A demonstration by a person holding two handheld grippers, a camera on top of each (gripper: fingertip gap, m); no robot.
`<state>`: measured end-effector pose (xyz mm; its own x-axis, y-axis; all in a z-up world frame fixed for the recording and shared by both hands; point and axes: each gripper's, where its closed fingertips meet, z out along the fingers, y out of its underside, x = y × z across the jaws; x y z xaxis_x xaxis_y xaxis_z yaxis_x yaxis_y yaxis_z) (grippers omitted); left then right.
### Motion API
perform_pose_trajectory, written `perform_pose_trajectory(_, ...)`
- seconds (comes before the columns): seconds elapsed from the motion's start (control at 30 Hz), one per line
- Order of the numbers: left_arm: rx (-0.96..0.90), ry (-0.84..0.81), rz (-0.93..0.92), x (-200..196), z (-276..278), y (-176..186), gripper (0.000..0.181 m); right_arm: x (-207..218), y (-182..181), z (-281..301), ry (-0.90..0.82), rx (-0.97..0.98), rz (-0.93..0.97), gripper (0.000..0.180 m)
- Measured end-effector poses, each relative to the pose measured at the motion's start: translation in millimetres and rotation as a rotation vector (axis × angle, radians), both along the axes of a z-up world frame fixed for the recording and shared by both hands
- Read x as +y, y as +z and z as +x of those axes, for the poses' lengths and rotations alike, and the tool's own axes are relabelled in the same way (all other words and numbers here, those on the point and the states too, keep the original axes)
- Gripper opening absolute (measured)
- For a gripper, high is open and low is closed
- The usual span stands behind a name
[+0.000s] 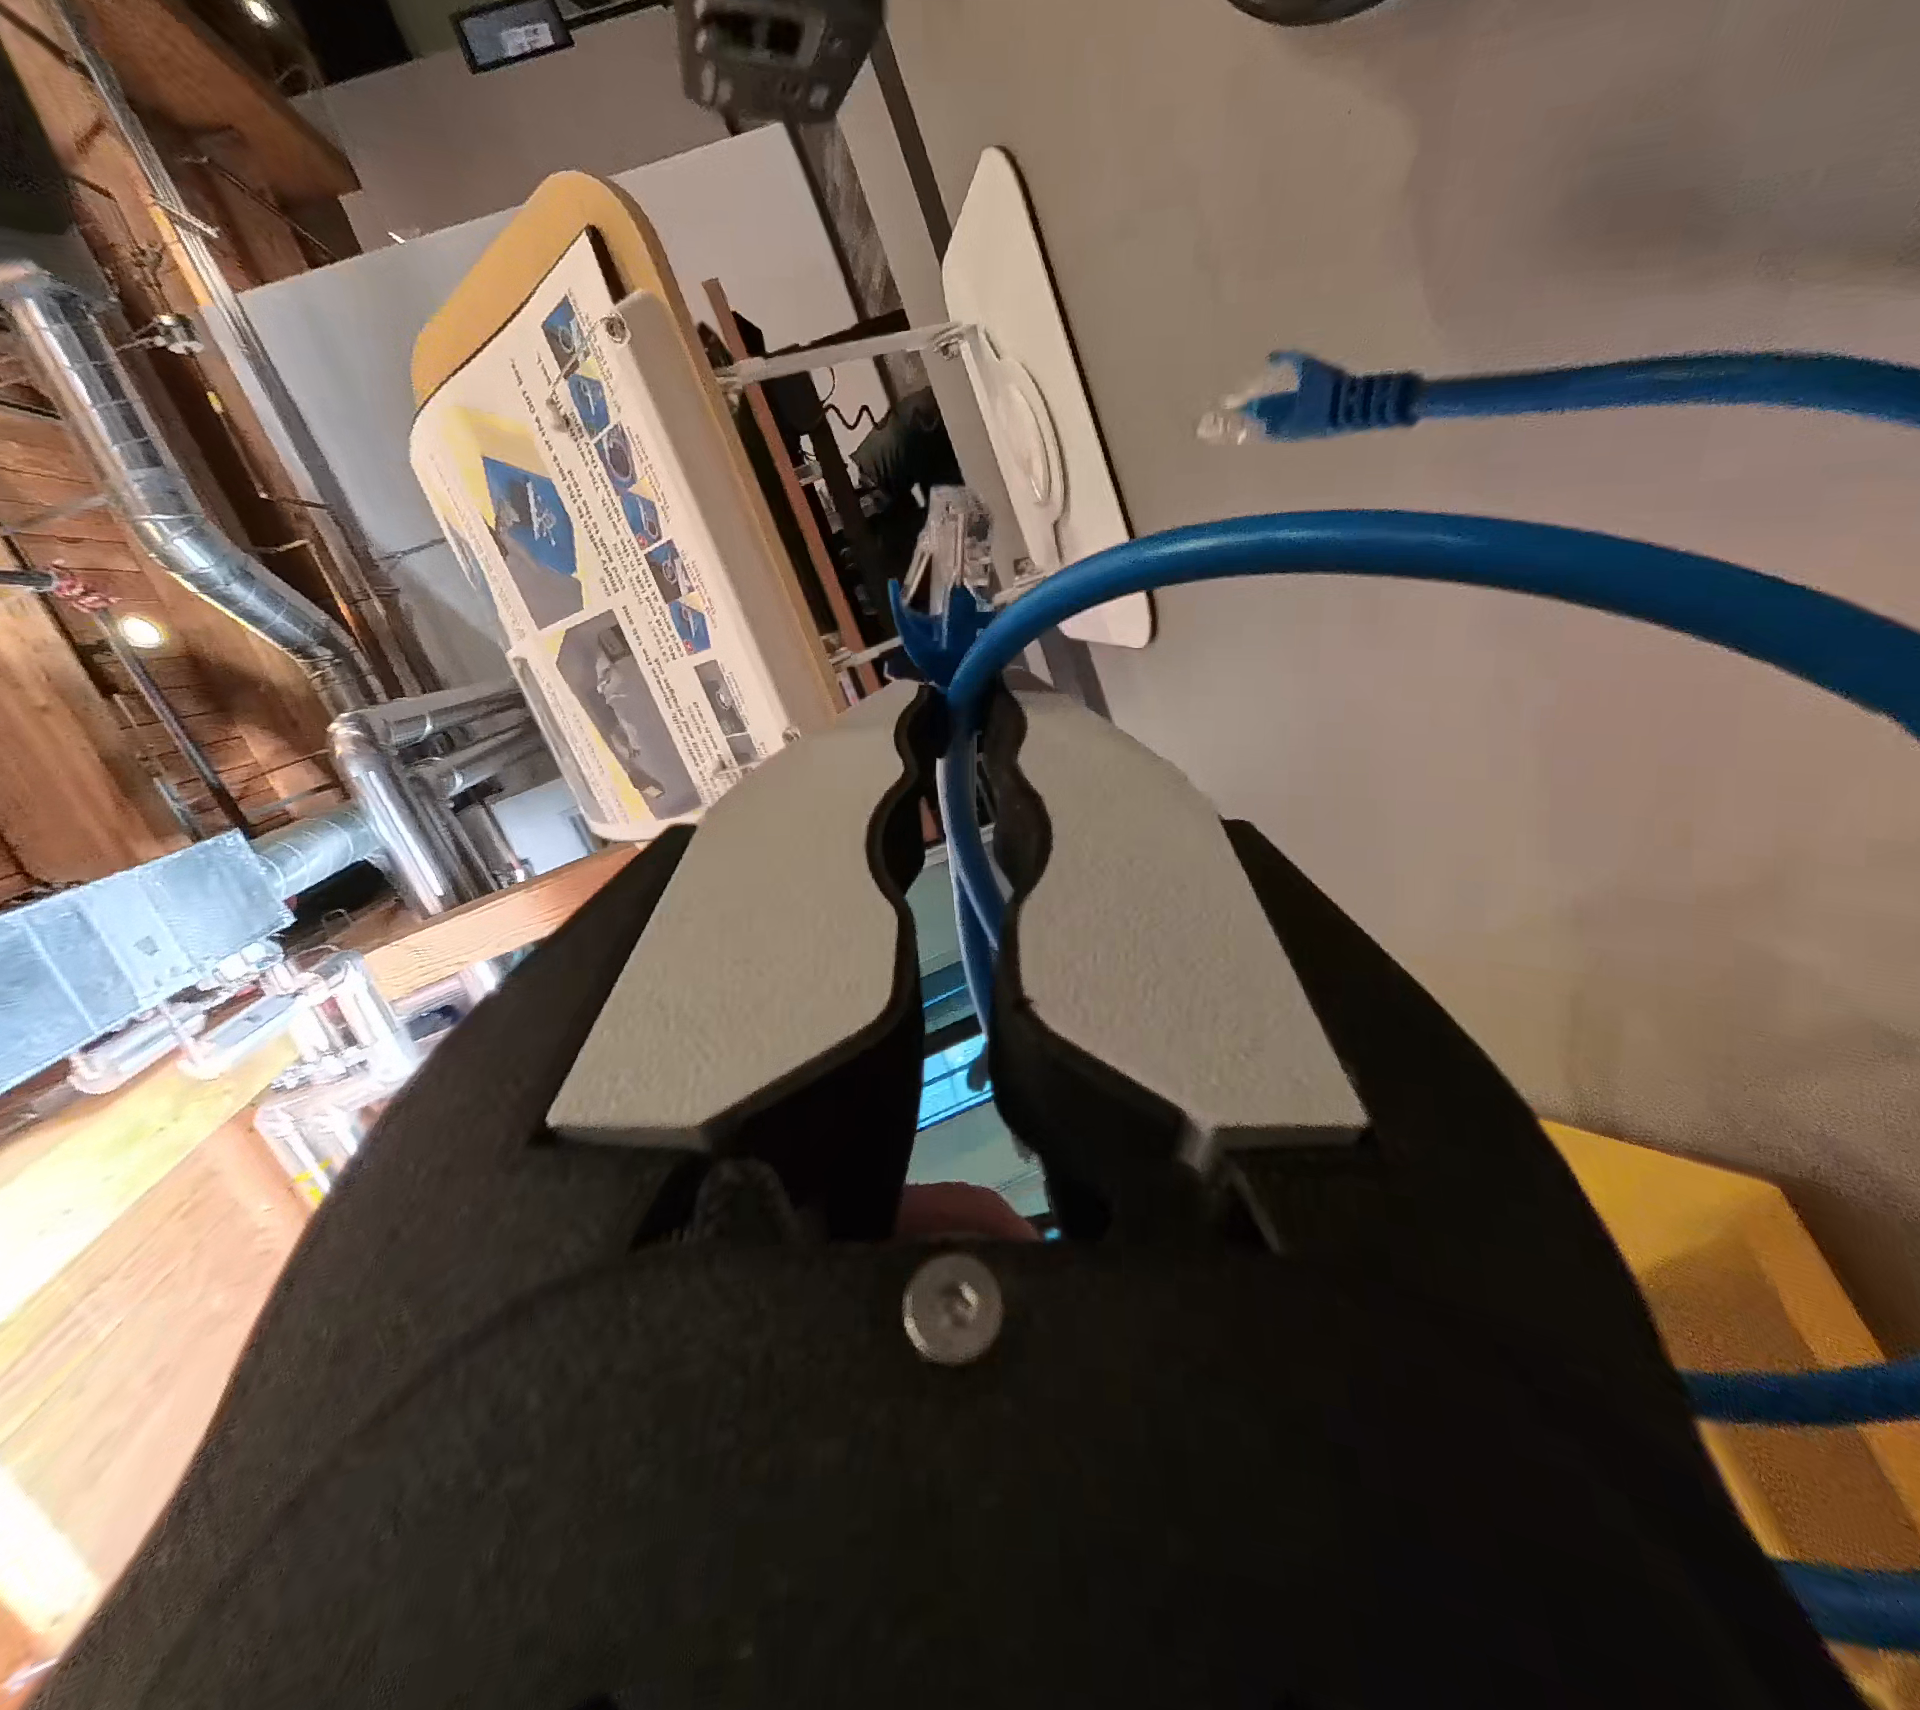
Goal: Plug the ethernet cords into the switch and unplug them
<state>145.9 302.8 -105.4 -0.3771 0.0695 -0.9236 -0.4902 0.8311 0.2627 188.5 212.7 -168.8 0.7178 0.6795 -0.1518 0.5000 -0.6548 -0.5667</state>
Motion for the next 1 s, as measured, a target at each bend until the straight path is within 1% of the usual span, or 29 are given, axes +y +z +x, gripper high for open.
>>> perform_pose_trajectory(0.27, -0.066, -0.013, -0.022, -4.6, 10.4, -7.4, 0.008, 4.3, -2.0, -9.9, 0.057, 0.047, -0.163, 0.072)
perform_pose_trajectory(0.4, -0.097, -0.011, -0.041, -7.0, 11.3, -8.5, 0.008, 4.9, -1.6, -20.4, 0.081, 0.074, -0.208, 0.073)
perform_pose_trajectory(0.63, -0.099, -0.009, -0.062, -11.9, 12.4, -12.2, 0.008, 10.2, -9.7, -25.6, 0.066, 0.053, -0.222, 0.073)
perform_pose_trajectory(1.0, -0.086, 0.006, -0.088, -13.8, 11.3, -18.6, 0.008, 11.9, -17.4, -27.3, 0.030, 0.100, -0.242, 0.072)
